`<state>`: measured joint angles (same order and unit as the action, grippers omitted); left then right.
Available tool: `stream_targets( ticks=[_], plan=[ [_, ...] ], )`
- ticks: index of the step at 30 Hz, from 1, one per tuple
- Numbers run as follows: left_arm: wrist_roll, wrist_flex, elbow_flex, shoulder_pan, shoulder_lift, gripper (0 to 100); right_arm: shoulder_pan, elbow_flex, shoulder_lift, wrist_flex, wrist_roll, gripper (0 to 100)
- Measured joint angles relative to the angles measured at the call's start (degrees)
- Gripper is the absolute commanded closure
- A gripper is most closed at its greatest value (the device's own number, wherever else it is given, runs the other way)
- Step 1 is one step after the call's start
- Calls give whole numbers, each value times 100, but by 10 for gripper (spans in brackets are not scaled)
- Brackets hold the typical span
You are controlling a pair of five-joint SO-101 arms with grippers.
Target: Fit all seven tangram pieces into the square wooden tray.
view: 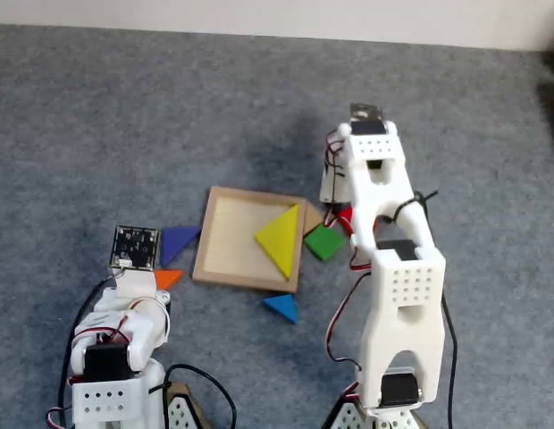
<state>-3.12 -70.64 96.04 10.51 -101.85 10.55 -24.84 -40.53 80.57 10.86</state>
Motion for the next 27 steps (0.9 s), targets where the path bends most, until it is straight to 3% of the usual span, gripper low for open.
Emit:
stream_targets(
  ticks=[27],
  plan=[
    [0, 0, 0, 0, 0, 995, 158, 0, 0, 308, -9, 662]
  ],
)
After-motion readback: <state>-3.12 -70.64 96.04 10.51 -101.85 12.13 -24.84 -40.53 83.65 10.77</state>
